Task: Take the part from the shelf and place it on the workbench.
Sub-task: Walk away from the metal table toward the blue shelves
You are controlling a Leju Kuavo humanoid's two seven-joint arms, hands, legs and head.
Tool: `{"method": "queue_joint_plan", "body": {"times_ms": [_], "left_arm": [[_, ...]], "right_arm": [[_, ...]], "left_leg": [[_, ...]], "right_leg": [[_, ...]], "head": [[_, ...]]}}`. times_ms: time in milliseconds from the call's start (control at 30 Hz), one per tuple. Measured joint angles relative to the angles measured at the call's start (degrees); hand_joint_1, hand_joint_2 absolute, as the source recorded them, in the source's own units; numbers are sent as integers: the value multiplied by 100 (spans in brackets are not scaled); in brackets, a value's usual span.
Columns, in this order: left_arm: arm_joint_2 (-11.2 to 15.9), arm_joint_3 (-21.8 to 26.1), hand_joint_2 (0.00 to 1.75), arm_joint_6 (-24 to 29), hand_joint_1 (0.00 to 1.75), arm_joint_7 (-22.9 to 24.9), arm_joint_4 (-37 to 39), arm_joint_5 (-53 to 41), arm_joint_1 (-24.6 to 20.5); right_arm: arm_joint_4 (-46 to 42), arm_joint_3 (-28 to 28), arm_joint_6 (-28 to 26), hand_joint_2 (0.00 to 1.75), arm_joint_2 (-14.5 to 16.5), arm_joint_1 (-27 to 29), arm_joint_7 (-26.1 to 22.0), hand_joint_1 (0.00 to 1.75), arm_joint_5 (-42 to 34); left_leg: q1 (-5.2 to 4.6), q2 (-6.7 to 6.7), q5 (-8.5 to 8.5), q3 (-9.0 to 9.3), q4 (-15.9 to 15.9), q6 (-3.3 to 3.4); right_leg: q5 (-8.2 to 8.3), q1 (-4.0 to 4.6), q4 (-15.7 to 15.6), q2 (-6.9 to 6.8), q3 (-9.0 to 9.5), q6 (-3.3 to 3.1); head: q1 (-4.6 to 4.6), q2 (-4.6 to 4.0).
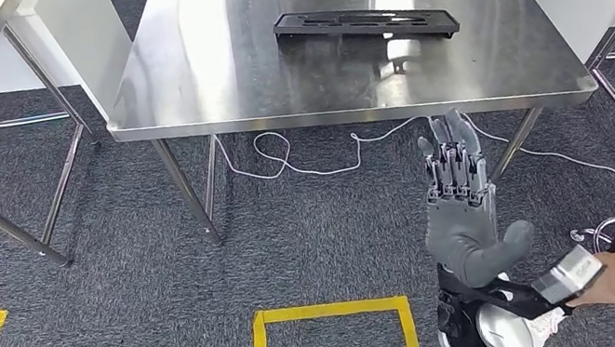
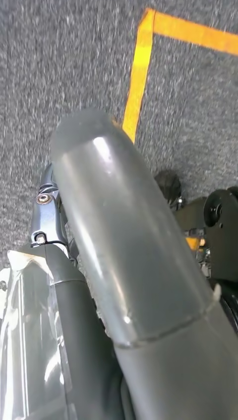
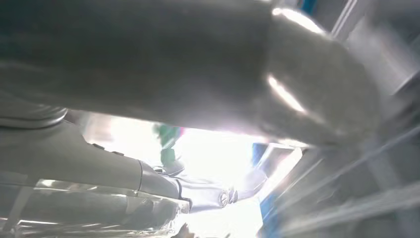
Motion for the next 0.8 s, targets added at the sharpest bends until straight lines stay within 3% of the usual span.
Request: {"method": "queue_joint_plan", "body": {"times_ms": [67, 100, 167, 233, 267, 300, 400, 467, 500, 533, 600, 667, 800], "left_arm": [[-2, 0, 0, 9, 0, -4, 0, 2, 4], [-3, 0, 0, 11, 0, -7, 0, 3, 7], [-4, -2, 0, 12, 0, -10, 0, 1, 15], [-6, -4, 0, 13, 0, -8, 2, -2, 23], [-6, -6, 0, 14, 0, -2, 3, -4, 29], [-6, -7, 0, 15, 0, 6, 4, -5, 37], [-7, -8, 0, 18, 0, 24, 4, -7, 55], [-6, -9, 0, 18, 0, 28, 4, -7, 57], [-6, -9, 0, 18, 0, 30, 4, -7, 58], [-7, -9, 0, 18, 0, 31, 4, -7, 59], [-6, -11, 0, 18, 0, 32, 4, -8, 56], [-5, -16, 0, 19, 0, 43, 4, -11, 51], [-6, -19, 0, 41, 0, 83, 5, -10, 54]], "right_arm": [[108, -99, -682, 0, 26, -35, 355, 0, -37], [179, -146, -958, 0, 33, -50, 445, 0, -65], [365, -232, -1347, 0, 34, -81, 500, 0, -134], [608, -308, -1571, 0, 31, -101, 487, 0, -187], [734, -342, -1648, 0, 29, -94, 474, 0, -204], [845, -373, -1706, 0, 27, -82, 458, 0, -212], [1025, -412, -1767, 0, 25, -59, 437, 0, -217], [1101, -427, -1773, 0, 24, -48, 436, 0, -216], [1137, -438, -1775, 0, 24, -39, 436, 0, -216], [1169, -452, -1777, 0, 24, -31, 436, 0, -215], [1212, -473, -1780, 0, 24, -26, 436, 0, -209], [1245, -488, -1800, 0, 24, -30, 445, 0, -179], [1383, -496, -1927, 0, 3, -20, 513, 0, 4]], "left_leg": [[2, -3, 105, -78, -13, -58], [-1, -5, 153, -84, -26, -95], [-7, -6, 251, -52, -87, -175], [-1, -8, 278, -56, -112, -238], [6, -7, 159, -91, -44, -260], [15, -7, -69, -160, 140, -281], [25, -9, -807, -390, 990, -329], [30, -8, -928, -419, 1416, -351], [32, -7, -891, -322, 1443, -353], [34, -6, -793, -109, 1256, -344], [27, -9, -637, 483, 520, -293], [-1, -13, -618, 846, -8, -235], [-14, 6, -547, 864, -213, -103]], "right_leg": [[102, -5, -780, 6, 545, 27], [122, 13, -1022, 13, 683, 12], [166, 65, -1138, 28, 712, -48], [263, 22, -1170, 22, 663, -128], [317, -7, -1179, 14, 635, -185], [373, -35, -1186, 3, 604, -243], [501, -17, -1178, -16, 488, -344], [571, 3, -1170, -17, 390, -343], [603, 9, -1167, -17, 343, -333], [629, 13, -1165, -16, 307, -316], [659, 25, -1158, -16, 267, -277], [693, 46, -1151, -22, 247, -222], [700, 61, -1105, -24, 176, -89]], "head": [[-4, 1], [-3, 1], [-3, 0], [-4, -1], [-8, -1], [-10, -1], [-16, 1], [-16, 1], [-16, 0], [-18, 1], [-18, 1], [-12, 0], [-8, 1]]}}
